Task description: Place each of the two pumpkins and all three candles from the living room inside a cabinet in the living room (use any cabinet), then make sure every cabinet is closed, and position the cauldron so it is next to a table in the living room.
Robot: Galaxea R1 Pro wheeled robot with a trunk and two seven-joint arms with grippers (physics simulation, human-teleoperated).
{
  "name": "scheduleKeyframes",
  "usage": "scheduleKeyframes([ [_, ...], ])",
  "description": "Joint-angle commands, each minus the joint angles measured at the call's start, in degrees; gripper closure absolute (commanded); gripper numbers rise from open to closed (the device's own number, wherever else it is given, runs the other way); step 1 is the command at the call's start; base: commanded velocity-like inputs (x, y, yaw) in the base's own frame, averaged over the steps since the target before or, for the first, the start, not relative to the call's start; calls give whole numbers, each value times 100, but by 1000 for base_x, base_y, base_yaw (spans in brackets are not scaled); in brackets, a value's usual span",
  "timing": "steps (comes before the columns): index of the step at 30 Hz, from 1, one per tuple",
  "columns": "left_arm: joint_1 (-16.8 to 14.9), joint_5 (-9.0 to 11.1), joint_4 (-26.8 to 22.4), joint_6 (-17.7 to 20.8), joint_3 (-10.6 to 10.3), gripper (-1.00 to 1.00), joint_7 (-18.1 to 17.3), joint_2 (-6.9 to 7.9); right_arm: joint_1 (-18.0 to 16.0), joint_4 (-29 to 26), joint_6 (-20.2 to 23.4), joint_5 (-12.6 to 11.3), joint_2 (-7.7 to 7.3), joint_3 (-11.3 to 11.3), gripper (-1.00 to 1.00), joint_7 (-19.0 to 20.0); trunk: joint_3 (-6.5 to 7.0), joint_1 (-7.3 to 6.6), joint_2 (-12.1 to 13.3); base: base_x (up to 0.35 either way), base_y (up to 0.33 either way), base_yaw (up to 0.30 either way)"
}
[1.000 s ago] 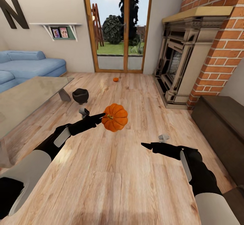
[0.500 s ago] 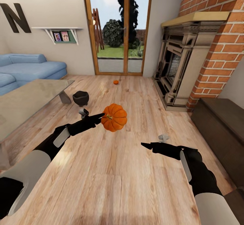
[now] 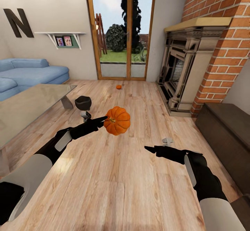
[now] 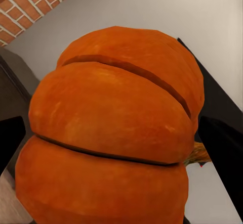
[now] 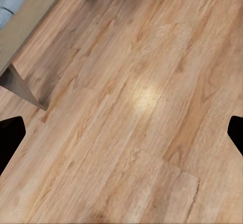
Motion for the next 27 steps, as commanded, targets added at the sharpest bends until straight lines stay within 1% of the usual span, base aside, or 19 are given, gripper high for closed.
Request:
scheduleKeyframes([
  [1,0,-3,0,-5,1,100,4,-1,0,2,-1,1,0,0,-100,1,9,0,0,0,0,0],
  [16,0,-3,-21,-5,1,100,4,-3,0,18,-14,8,2,0,-100,-5,146,0,0,0,0,0],
  [22,0,-11,-49,-5,1,100,2,-18,0,18,-14,24,2,4,-100,-5,155,0,0,3,0,0],
  [27,0,-19,-54,-5,-7,100,4,-37,0,25,-12,14,2,5,-100,-14,155,0,0,263,0,0],
])
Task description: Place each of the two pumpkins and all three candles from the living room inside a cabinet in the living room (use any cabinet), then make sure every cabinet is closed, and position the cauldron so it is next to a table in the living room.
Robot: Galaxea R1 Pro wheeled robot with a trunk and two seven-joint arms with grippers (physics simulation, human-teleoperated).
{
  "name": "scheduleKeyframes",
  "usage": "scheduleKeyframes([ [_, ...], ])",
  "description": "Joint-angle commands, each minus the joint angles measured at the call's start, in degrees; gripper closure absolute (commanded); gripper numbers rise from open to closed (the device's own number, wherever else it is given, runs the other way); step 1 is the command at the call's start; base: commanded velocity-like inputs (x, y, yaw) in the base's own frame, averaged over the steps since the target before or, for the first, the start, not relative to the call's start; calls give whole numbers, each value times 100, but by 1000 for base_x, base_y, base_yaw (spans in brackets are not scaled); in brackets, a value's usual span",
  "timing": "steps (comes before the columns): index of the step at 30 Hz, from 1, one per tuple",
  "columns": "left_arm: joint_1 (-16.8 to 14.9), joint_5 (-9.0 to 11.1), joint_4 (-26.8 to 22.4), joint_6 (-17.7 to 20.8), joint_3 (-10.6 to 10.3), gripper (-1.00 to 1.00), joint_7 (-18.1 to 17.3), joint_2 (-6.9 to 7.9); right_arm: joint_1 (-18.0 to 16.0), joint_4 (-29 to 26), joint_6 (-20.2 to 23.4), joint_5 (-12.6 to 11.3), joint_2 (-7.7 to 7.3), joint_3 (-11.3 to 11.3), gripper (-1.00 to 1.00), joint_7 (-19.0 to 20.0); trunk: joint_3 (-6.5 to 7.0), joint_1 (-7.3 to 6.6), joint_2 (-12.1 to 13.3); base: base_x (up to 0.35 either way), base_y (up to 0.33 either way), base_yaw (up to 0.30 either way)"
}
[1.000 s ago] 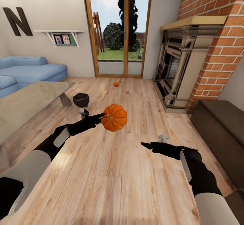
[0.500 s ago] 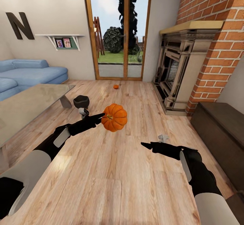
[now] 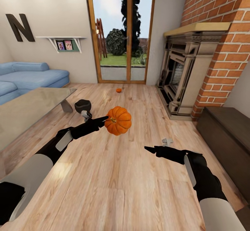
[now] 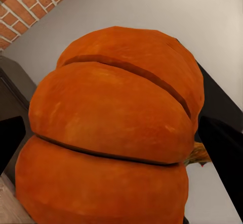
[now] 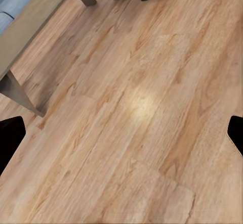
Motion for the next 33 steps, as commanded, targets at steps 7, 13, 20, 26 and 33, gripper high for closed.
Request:
scheduleKeyframes([
  [7,0,-21,-8,0,3,100,3,-12,0,4,-2,-12,4,-1,-100,-40,0,0,0,325,0,0],
  [13,0,-27,-8,1,3,100,1,-5,0,433,-197,-2,138,12,-100,-841,0,0,0,329,0,0],
  [20,0,3,-122,12,11,100,-698,216,-32,920,-517,3,224,13,-100,-1240,0,0,0,329,0,0],
  [26,0,-8,-74,29,19,100,-1571,302,-60,1286,-718,9,228,30,-100,-1265,0,0,0,329,0,0],
  [33,0,10,-123,35,19,100,-1630,425,-61,1484,-847,27,232,543,-100,-1274,0,0,0,329,0,0],
])
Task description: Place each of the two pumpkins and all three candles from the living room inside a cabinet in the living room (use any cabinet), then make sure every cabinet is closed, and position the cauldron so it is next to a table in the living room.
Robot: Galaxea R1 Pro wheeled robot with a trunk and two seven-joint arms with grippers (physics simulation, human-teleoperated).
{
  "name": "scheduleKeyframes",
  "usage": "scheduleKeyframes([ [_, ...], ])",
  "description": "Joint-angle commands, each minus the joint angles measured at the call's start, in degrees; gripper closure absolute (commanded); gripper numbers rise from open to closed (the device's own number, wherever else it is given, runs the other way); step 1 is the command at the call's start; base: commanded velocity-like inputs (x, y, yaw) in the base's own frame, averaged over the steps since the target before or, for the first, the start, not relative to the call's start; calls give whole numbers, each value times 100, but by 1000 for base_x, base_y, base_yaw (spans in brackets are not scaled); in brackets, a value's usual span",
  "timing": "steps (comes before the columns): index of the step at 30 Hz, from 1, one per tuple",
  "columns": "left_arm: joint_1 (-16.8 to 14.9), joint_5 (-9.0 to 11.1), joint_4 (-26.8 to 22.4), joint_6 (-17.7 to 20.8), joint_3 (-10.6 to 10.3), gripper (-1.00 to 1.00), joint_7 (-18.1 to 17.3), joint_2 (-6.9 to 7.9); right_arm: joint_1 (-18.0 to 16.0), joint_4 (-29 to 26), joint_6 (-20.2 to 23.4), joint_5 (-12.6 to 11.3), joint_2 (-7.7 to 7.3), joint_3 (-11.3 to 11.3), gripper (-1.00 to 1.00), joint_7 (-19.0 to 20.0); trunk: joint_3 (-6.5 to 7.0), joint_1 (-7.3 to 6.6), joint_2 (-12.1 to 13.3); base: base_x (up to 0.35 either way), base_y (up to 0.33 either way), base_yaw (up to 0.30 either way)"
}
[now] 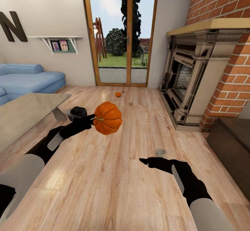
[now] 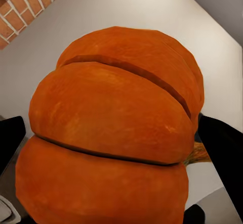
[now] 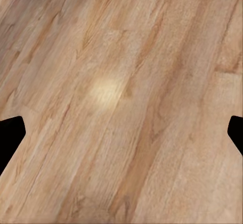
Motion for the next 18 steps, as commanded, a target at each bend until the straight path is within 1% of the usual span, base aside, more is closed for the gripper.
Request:
scheduleKeyframes([
  [1,-2,7,3,-4,11,100,-2,11,0,28,-22,-3,2,22,-100,0,0,0,0,330,0,0],
  [4,-1,5,40,-16,2,100,1,-12,-7,91,-96,7,0,53,-100,-1,0,0,0,331,0,0],
  [7,-1,-28,36,-20,-8,100,13,-127,-9,117,-110,6,2,58,-100,-1,0,0,0,334,0,0],
  [14,-1,-52,53,-27,-15,100,16,-178,-9,174,-113,10,0,65,-100,-8,0,0,0,336,0,0],
  [16,-1,-51,52,-29,-15,100,17,-183,-9,268,-116,69,-17,67,-100,-33,0,0,0,336,0,0],
  [17,-1,-50,51,-30,-15,100,17,-177,-9,333,-120,177,-24,64,-100,-79,0,0,0,336,0,0],
  [18,-1,-51,51,-30,-15,100,17,-178,-9,344,-121,232,-23,62,-100,-102,0,0,0,336,0,0],
])
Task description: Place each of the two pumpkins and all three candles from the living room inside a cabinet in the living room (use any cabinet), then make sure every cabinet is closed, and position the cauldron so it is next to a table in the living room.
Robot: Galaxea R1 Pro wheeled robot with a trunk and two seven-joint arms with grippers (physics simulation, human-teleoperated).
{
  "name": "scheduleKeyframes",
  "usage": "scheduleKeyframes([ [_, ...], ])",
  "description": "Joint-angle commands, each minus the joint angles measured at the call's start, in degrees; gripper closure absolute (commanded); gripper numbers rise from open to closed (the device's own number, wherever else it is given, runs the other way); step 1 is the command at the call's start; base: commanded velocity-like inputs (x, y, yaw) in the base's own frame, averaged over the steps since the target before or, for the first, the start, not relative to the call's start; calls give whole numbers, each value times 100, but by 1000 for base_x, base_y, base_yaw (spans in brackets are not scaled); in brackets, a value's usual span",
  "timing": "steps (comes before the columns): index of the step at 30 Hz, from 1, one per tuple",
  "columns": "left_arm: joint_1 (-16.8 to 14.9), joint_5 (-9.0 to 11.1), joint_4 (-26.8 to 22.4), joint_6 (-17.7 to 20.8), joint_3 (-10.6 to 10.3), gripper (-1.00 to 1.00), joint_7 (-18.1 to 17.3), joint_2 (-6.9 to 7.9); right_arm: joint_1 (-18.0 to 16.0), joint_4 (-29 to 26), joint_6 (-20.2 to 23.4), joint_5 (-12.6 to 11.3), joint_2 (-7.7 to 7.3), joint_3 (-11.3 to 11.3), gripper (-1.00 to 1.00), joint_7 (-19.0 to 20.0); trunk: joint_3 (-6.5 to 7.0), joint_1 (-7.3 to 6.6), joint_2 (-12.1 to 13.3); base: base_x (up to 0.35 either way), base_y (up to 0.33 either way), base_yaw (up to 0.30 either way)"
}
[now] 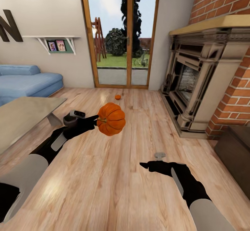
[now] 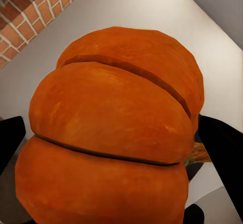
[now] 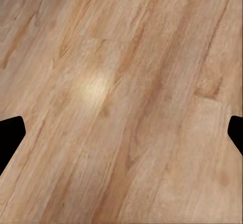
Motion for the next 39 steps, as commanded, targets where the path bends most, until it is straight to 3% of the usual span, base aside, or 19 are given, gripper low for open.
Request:
scheduleKeyframes([
  [1,-1,5,-2,-4,11,100,2,-3,0,1,0,21,1,-1,-100,-9,0,0,0,336,0,0],
  [6,-1,11,-4,-4,16,100,2,-7,0,33,-14,21,41,18,-100,-16,0,0,0,337,0,0],
  [12,-1,12,6,-4,19,100,-3,15,0,35,-37,10,161,283,-100,11,0,0,0,337,0,0],
  [39,0,65,15,-13,20,100,-16,58,0,43,-224,-36,195,288,-100,39,0,0,0,337,-44,0],
])
